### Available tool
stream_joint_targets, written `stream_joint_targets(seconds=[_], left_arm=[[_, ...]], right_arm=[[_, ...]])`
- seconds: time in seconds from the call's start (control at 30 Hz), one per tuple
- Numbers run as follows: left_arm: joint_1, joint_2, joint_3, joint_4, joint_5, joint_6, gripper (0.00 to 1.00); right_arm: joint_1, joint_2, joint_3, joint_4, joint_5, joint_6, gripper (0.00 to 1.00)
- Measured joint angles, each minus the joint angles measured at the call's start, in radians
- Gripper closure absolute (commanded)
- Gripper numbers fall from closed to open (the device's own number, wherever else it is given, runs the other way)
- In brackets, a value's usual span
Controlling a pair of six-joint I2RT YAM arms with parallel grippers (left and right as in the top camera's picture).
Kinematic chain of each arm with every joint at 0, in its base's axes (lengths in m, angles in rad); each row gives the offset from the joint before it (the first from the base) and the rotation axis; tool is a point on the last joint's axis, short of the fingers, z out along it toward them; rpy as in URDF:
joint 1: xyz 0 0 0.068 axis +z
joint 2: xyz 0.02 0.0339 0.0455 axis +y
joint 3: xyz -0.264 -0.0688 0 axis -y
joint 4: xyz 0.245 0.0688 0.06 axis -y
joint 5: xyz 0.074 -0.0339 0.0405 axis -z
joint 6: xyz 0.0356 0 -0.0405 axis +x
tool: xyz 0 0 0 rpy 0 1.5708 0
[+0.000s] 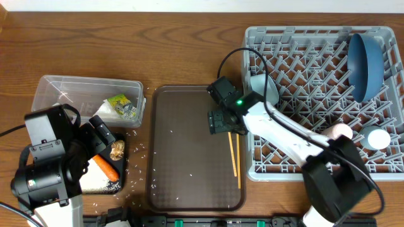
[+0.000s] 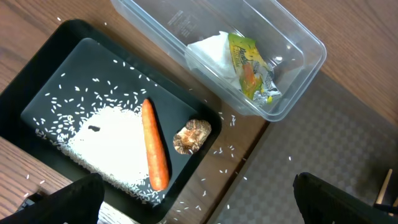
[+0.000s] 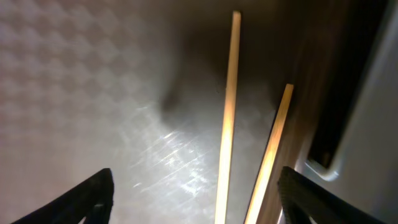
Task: Sort waste into correct bins and load items into the dishwasher rack
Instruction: 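Close the right gripper on one wooden chopstick and lift it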
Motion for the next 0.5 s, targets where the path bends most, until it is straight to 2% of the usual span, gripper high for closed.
stream_joint_targets(seconds=[0.23, 0.4, 0.43, 0.5], left_arm=[[0.000, 0.006, 0.000, 0.000, 0.000, 0.000, 0.02], [0.000, 0.006, 0.000, 0.000, -0.001, 0.000, 0.02], [0.000, 0.006, 0.000, 0.000, 0.000, 0.000, 0.02], [0.000, 0.006, 0.000, 0.000, -0.001, 0.000, 0.02]], right_arm=[[0.000, 0.111, 0.003, 0.015, -0.013, 0.012, 0.50], [0.000, 0.115, 0.006, 0.037, -0.027, 0.008, 0.93], [0.000, 0.116, 0.006, 0.038, -0.029, 0.007, 0.99], [0.000, 0.117, 0.006, 0.041, -0.033, 0.014, 0.99]])
